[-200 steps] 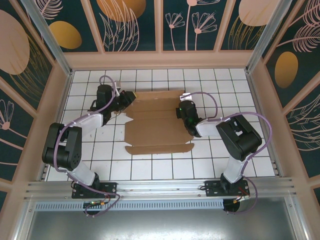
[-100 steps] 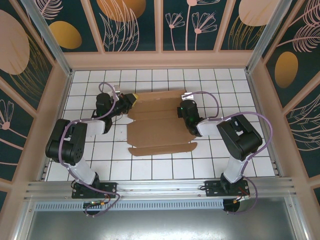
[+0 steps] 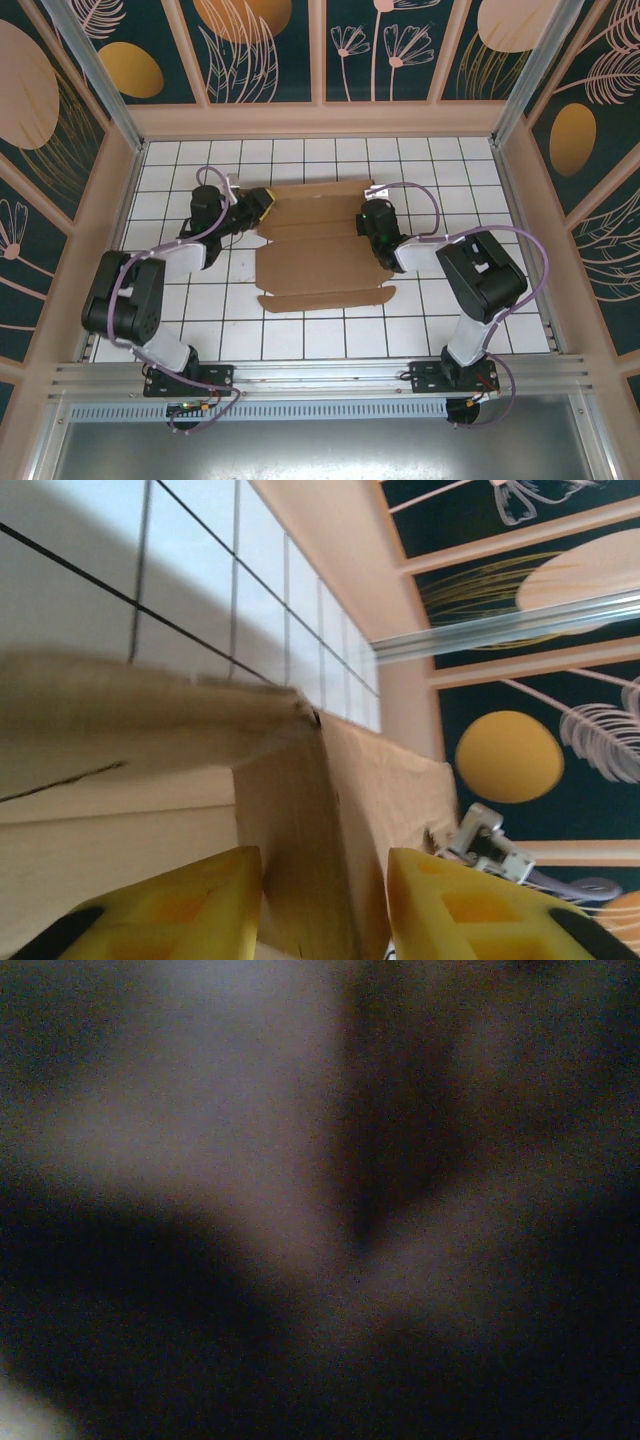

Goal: Fold the paper box

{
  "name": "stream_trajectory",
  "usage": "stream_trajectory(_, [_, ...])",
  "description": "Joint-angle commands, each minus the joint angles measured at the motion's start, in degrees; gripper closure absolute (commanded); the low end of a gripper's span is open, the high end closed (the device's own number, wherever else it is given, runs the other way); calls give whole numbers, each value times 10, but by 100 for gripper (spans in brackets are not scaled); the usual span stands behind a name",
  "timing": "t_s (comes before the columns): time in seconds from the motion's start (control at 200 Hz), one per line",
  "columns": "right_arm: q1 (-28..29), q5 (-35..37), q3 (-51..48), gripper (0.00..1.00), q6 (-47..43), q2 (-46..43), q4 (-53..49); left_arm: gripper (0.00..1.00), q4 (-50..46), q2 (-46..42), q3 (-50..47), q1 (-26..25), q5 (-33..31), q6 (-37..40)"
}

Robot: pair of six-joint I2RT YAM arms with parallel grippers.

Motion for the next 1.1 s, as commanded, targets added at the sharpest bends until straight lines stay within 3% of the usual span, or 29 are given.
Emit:
stream_trajectory(0.0, [-8, 25, -1, 100, 16, -9, -38, 62, -189, -70, 27, -1, -82, 118])
stream_trajectory(0.105, [-8, 25, 1, 100, 14, -7, -37, 65, -261, -118, 20, -1, -140, 152])
stream_trajectory(0.2, [-8, 22, 2, 100, 14, -8, -35, 75, -281, -140, -3, -1, -181, 160])
stream_trajectory(0.32, [-7, 16, 1, 100, 12, -11, -35, 88, -296, -101, -6, -1, -194, 162])
stream_trajectory(0.41, [-6, 14, -1, 100, 10, -13, -34, 91, -295, -53, 10, -1, -186, 162])
stream_trajectory(0.816, [0, 3, 0, 100, 6, -13, -32, 81, -265, 81, 79, -2, -204, 173])
stream_trajectory(1.096, [3, -10, 3, 100, 6, -9, -34, 80, -140, 116, 53, -4, -113, 130])
